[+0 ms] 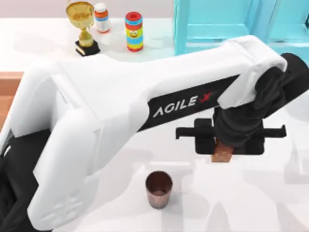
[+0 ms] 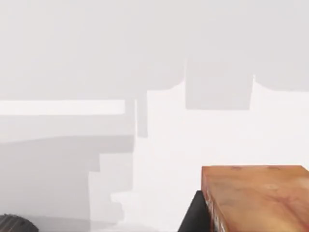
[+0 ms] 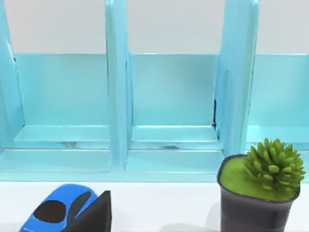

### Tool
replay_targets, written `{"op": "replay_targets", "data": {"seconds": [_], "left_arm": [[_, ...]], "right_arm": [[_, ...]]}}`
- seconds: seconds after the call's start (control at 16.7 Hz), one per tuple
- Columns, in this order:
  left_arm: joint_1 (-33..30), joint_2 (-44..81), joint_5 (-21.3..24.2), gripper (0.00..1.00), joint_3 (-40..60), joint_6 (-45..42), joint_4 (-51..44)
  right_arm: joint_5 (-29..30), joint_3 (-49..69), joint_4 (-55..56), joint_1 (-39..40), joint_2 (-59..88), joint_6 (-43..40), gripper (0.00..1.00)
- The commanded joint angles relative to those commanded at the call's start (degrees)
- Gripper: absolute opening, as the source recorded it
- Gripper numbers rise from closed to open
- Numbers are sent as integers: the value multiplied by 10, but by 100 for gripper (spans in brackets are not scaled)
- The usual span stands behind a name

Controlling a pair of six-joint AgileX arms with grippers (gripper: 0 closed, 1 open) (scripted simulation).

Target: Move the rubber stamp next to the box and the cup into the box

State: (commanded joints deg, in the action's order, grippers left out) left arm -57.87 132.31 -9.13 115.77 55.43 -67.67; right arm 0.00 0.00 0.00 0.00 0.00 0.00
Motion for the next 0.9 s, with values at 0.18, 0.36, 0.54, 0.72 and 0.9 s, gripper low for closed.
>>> {"op": "replay_targets", "data": {"seconds": [0.18,0.36,0.54,0.72,0.9], "left_arm": [[8,-37,1,0,-32,-9,-1],[18,-82,1,0,-70,-19,-3],[22,-98,1,0,-84,-24,-3],[19,-95,0,0,-83,-24,-3],[37,-107,3,0,-98,-40,0]], "right_arm": [[0,0,0,0,0,0,100],[0,0,0,0,0,0,100],[0,0,0,0,0,0,100],[0,0,0,0,0,0,100],[0,0,0,0,0,0,100]]}}
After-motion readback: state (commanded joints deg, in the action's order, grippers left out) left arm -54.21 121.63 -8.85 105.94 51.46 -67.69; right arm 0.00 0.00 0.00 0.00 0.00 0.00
